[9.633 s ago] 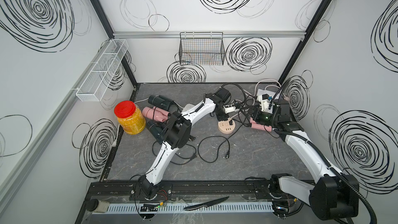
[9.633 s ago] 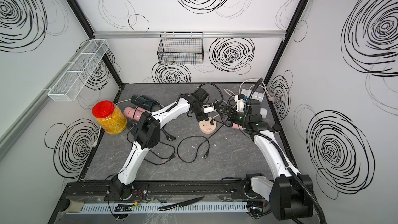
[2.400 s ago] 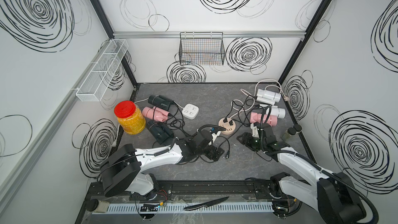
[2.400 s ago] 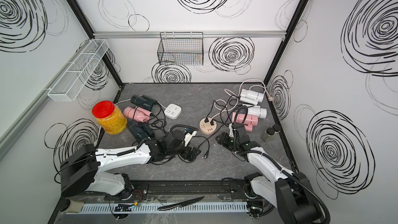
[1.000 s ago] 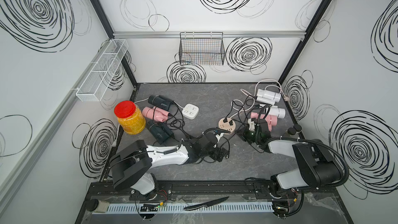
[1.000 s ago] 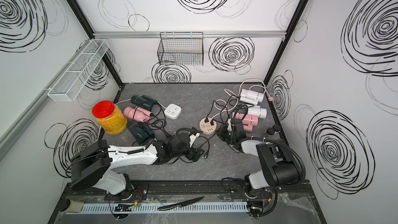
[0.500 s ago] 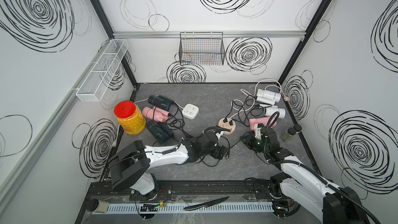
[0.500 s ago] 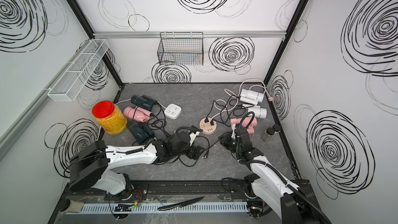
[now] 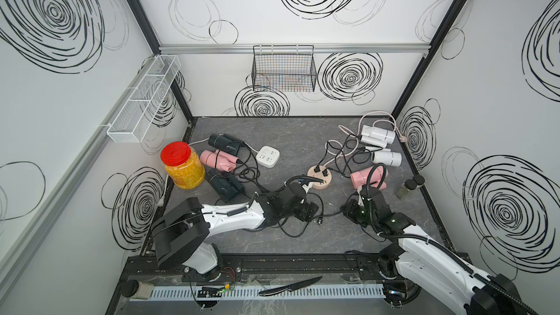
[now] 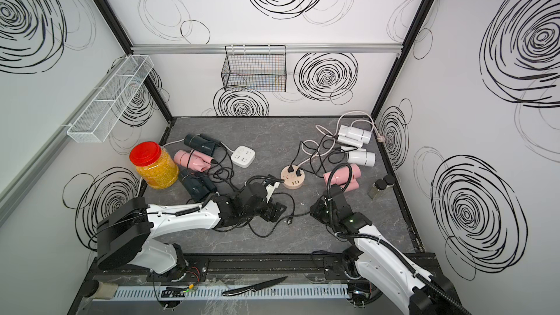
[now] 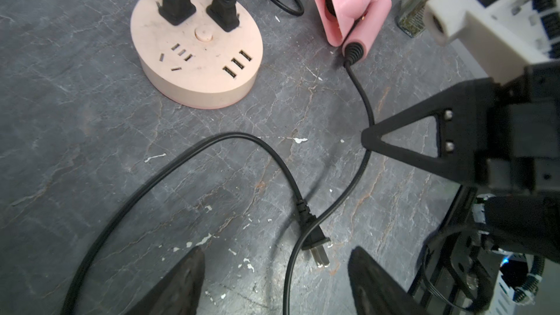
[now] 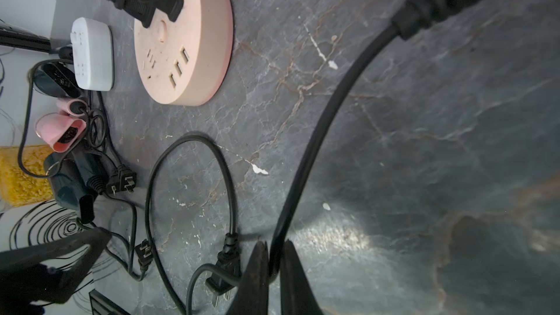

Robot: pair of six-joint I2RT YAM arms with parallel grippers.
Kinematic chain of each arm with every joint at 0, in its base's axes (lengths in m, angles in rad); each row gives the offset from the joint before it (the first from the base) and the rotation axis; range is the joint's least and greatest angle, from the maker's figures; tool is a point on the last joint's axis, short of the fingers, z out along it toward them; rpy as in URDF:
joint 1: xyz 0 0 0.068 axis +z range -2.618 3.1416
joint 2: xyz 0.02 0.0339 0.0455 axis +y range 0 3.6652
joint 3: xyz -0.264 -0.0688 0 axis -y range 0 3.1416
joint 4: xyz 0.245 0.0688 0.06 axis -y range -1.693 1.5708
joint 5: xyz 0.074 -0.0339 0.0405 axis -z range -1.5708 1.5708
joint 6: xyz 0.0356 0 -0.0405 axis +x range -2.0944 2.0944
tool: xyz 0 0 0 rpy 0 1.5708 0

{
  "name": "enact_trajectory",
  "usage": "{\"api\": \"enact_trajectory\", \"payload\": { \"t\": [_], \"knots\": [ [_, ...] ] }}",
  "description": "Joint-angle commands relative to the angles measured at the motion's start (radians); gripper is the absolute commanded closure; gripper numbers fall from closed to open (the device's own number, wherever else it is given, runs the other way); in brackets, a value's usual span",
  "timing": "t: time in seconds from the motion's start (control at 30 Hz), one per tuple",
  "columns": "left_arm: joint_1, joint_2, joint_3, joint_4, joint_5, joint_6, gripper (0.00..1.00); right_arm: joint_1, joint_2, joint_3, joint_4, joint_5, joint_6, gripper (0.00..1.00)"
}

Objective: Charge the blow dryers
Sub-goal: Pick up the plug from the center of the board.

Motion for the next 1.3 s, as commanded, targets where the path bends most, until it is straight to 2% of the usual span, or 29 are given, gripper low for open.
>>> {"api": "enact_trajectory", "payload": {
  "t": [0.0,0.27,0.43,0.57,0.67,0.73,0.83,0.93,1.07,1.2,1.27],
  "knots": [
    [0.031,-0.051,-0.025,0.046,0.004,-0.029,0.22,0.065,-0.048,0.049,-0.065,0.082,0.010,0.88],
    [0.015,-0.044,-0.034,0.076,-0.018,-0.038,0.21,0.091,-0.228,-0.046,0.110,0.004,0.030,0.87],
    [-0.003,-0.100,-0.081,0.123,-0.037,-0.064,0.20,0.088,-0.339,-0.116,0.222,-0.092,0.037,0.87],
    [-0.004,-0.148,-0.095,0.096,-0.050,-0.052,0.19,0.084,-0.369,-0.087,0.089,-0.056,0.040,0.87],
    [-0.007,-0.188,-0.103,0.075,-0.061,-0.047,0.16,0.079,-0.292,-0.048,-0.061,-0.006,0.026,0.86],
    [-0.010,-0.222,-0.116,0.070,-0.068,-0.042,0.10,0.083,-0.214,-0.023,-0.125,0.015,0.025,0.84],
    [-0.004,-0.261,-0.143,0.079,-0.080,-0.040,0.00,0.084,-0.126,0.022,-0.204,0.053,0.018,0.75],
    [0.020,-0.281,-0.170,0.107,-0.048,-0.044,0.01,0.084,-0.088,0.067,-0.252,0.078,-0.007,0.60],
    [0.058,-0.310,-0.200,0.130,-0.015,-0.053,0.01,0.098,-0.089,0.138,-0.292,0.090,-0.053,0.48],
    [0.116,-0.370,-0.238,0.136,0.011,-0.055,0.01,0.164,-0.075,0.244,-0.399,0.153,-0.058,0.46],
    [0.149,-0.411,-0.268,0.148,0.023,-0.060,0.01,0.217,-0.064,0.292,-0.430,0.164,-0.038,0.50]
  ]
}}
